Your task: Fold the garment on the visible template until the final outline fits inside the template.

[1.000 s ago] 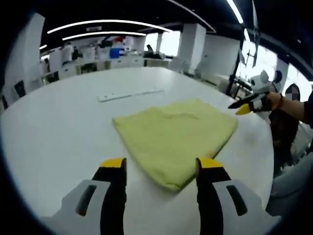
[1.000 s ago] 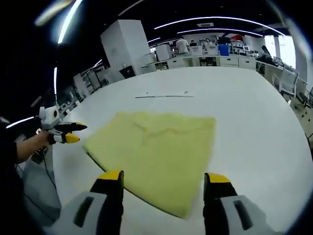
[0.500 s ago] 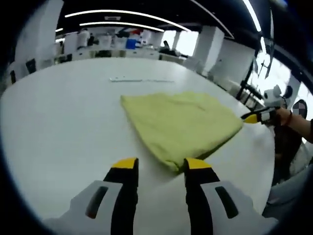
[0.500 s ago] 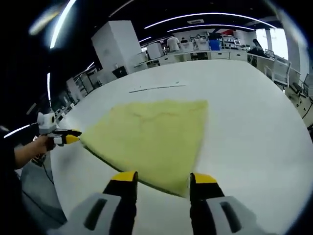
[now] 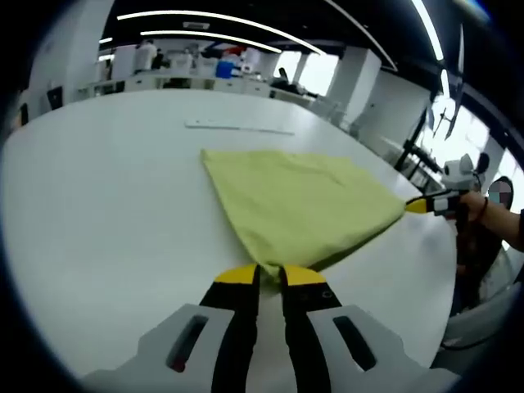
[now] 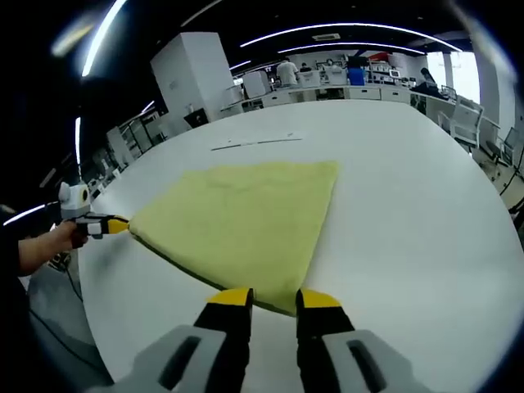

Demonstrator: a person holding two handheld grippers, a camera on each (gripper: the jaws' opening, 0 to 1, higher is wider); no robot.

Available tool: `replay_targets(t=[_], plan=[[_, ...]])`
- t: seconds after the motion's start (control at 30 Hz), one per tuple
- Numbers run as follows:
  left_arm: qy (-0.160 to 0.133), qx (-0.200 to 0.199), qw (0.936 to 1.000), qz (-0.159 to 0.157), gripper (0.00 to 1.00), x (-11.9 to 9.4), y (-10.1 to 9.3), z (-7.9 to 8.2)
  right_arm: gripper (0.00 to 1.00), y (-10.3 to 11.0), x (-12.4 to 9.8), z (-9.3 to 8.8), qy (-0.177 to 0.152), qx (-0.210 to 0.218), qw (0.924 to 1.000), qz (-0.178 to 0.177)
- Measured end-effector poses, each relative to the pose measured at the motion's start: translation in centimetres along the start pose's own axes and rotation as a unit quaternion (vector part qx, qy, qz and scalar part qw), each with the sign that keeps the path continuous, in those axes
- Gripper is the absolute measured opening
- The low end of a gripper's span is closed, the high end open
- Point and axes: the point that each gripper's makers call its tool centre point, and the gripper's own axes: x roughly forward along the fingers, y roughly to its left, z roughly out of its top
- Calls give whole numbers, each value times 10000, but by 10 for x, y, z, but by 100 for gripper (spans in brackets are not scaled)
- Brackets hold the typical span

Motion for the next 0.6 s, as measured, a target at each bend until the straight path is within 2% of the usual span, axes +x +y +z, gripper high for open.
replay_targets(t=[0.27, 0.53, 0.6], plan=[[28, 18, 10000, -54, 0, -2, -2, -3, 1, -7, 1, 1, -75, 51, 9999, -81], [4, 341, 9993, -151, 0, -9, -1, 8, 0, -10, 0, 4, -139, 41, 9997, -180], [5, 472, 9989, -77, 0, -11, 4, 10, 0, -10, -2, 4, -144, 35, 9997, -200]])
